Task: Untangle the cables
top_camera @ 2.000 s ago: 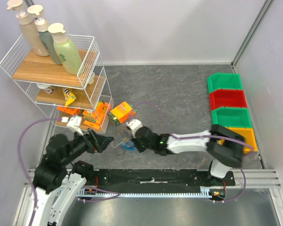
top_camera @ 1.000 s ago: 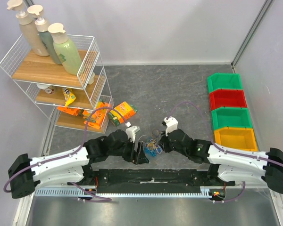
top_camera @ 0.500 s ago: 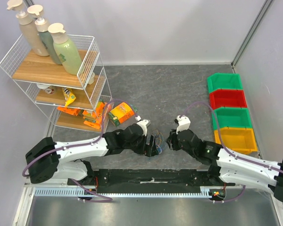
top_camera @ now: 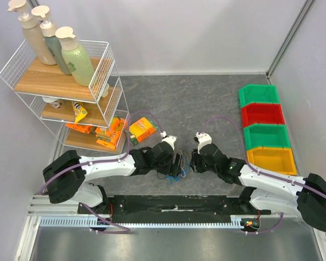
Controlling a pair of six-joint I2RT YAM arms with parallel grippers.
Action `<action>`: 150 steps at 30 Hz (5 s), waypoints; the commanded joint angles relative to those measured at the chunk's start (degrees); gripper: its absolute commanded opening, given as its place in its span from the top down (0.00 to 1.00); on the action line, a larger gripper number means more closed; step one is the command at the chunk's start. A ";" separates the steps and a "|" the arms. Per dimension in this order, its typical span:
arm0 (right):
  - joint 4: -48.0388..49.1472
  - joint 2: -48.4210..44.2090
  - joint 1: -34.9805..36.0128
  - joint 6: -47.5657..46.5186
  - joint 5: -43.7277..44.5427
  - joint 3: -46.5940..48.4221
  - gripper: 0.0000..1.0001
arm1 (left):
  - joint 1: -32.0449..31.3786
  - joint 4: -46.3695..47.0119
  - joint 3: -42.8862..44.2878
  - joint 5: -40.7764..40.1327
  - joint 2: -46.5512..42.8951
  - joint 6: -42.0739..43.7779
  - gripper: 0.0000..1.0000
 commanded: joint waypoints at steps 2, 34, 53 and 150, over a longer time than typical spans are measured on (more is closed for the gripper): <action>1.46 -3.00 -0.02 0.57 -2.70 -0.70 0.59 | -0.29 -1.97 3.88 -4.60 4.46 3.89 0.43; 0.76 -8.37 -0.11 1.63 -7.01 -2.98 0.60 | 0.76 0.31 2.20 -6.09 -1.53 1.87 0.08; 6.99 -3.00 -0.02 1.01 -7.37 -4.74 0.75 | 1.20 2.16 3.44 -4.33 5.16 2.40 0.51; -10.94 -0.38 -0.02 -4.17 -10.44 96.50 1.00 | 11.83 26.59 4.15 -11.28 2.62 2.31 0.25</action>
